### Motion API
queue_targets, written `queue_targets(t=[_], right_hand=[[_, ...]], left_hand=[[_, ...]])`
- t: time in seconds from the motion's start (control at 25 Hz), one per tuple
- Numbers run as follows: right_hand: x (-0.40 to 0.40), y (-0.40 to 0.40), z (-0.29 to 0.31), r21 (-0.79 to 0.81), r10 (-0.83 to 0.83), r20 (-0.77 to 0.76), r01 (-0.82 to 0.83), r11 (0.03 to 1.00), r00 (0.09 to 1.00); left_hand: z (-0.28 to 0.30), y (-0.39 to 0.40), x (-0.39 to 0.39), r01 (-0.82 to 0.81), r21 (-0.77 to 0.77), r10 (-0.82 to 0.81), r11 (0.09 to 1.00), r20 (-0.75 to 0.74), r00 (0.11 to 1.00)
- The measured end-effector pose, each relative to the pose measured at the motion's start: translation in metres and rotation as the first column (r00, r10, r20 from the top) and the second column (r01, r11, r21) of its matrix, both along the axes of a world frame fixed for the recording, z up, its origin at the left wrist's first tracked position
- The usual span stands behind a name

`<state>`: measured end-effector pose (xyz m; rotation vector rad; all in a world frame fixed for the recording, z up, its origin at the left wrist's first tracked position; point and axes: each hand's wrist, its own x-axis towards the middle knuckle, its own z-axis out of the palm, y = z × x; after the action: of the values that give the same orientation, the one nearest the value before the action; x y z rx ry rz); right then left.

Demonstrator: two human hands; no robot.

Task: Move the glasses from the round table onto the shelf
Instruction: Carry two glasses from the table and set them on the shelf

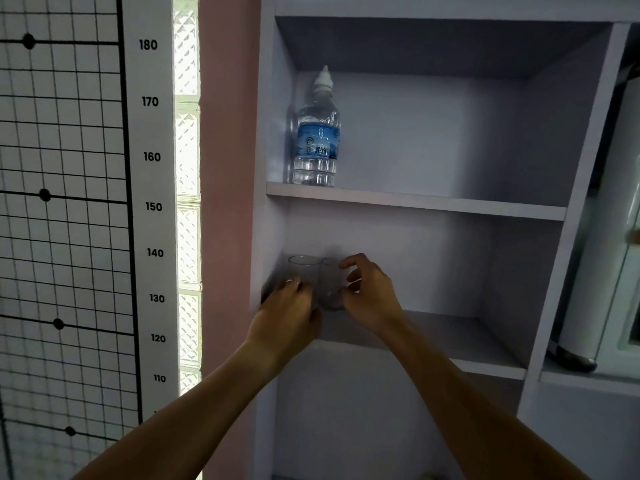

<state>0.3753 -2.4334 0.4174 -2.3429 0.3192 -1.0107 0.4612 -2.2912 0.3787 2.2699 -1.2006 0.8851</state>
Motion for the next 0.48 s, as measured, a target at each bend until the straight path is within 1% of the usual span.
queue_targets(t=[0.2,0.36,0.48], right_hand=[[0.0026,0.0005,-0.0036,0.016,-0.012,-0.013,0.012,1.000,1.000],[-0.0016,0.0026,-0.0049,0.026,0.008,-0.033,-0.007,1.000,0.999],[-0.0070,0.0051,-0.0059,0.022,0.052,-0.052,-0.051,0.998,0.997]], left_hand=[[0.0001,-0.0035,0.0011,0.025,-0.029,-0.027,0.999,-0.090,0.996],[-0.0007,-0.0043,-0.0001,0.020,-0.055,-0.026,0.998,-0.107,0.994],[-0.0019,-0.0047,-0.0016,-0.019,-0.032,0.015,0.999,-0.103,0.995]])
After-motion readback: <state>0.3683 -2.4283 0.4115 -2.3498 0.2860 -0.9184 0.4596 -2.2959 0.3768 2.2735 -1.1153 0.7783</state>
